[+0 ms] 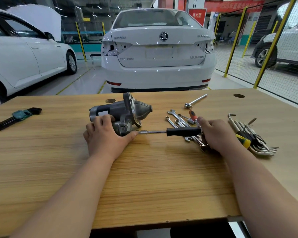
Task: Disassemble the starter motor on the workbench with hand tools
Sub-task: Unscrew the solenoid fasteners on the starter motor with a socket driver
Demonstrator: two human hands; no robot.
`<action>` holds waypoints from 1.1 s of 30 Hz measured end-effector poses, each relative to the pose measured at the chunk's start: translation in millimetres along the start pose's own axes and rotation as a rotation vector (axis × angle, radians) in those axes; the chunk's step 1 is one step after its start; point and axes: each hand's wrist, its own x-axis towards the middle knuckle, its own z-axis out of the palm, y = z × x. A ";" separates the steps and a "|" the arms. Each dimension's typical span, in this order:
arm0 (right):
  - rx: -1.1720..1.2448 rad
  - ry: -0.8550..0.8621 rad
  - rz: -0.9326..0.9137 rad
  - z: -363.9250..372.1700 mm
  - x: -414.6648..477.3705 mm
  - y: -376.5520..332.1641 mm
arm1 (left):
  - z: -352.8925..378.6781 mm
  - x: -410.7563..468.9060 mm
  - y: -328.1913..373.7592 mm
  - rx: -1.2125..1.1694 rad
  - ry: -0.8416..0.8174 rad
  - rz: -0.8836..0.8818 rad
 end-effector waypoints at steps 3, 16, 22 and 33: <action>0.075 -0.006 -0.072 -2.4 -1.5 1.7 | 1.1 0.7 -1.0 -0.017 0.012 0.001; 0.502 -0.058 -0.266 -11.4 -8.0 5.1 | -0.4 1.6 -0.4 -0.043 0.014 -0.012; 0.447 -0.070 -0.329 -15.8 -11.3 5.3 | -0.4 1.5 1.0 -0.039 0.029 -0.020; 0.573 -0.071 -0.221 -8.2 -2.5 9.8 | 1.9 2.9 -3.1 -0.068 0.016 0.010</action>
